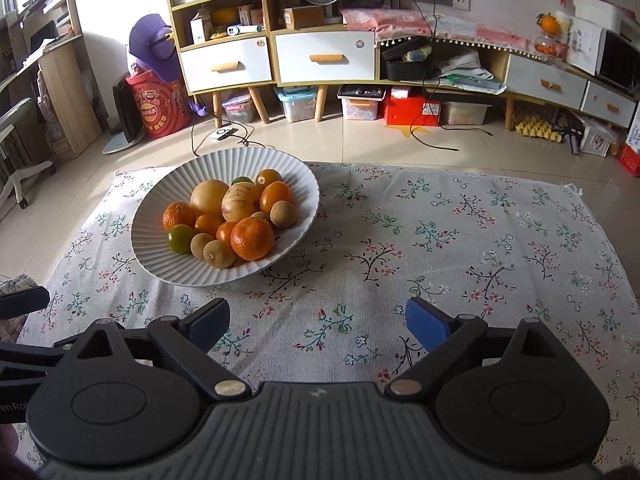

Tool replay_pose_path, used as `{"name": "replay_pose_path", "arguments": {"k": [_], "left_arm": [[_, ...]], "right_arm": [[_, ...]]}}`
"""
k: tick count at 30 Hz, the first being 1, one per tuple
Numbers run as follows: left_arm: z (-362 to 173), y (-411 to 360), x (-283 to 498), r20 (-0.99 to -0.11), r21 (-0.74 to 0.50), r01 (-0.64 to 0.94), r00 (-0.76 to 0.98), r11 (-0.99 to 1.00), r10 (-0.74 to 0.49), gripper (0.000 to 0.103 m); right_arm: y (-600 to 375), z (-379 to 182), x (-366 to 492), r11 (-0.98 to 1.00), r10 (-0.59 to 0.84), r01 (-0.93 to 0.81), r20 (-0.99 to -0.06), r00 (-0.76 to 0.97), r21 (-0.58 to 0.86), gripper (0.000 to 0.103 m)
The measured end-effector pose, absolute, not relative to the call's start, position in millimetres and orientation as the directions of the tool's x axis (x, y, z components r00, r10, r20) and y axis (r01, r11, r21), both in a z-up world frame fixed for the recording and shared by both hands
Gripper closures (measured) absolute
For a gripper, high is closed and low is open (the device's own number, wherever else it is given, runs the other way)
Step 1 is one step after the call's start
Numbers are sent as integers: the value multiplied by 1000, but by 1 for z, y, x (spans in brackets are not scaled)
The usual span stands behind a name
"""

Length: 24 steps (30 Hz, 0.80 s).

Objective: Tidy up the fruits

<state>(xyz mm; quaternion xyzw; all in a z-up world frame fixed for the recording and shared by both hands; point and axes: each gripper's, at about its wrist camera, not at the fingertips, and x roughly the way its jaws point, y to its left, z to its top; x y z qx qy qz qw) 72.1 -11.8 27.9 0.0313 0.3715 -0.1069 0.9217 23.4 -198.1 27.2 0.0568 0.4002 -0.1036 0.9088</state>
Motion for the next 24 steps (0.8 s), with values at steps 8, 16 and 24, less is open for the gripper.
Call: {"name": "replay_pose_path", "arguments": {"k": [8, 16, 24], "left_arm": [[36, -6, 57, -707, -12, 179, 694, 984, -135, 9], [36, -4, 50, -735, 14, 148, 672, 989, -90, 9], [36, -5, 48, -769, 22, 130, 635, 991, -66, 9]], "right_arm": [[-180, 31, 6, 970, -159, 241, -746, 647, 2, 5], [-167, 34, -9, 972, -188, 231, -730, 658, -42, 1], [-166, 29, -11, 969, -182, 247, -762, 621, -29, 1]]}}
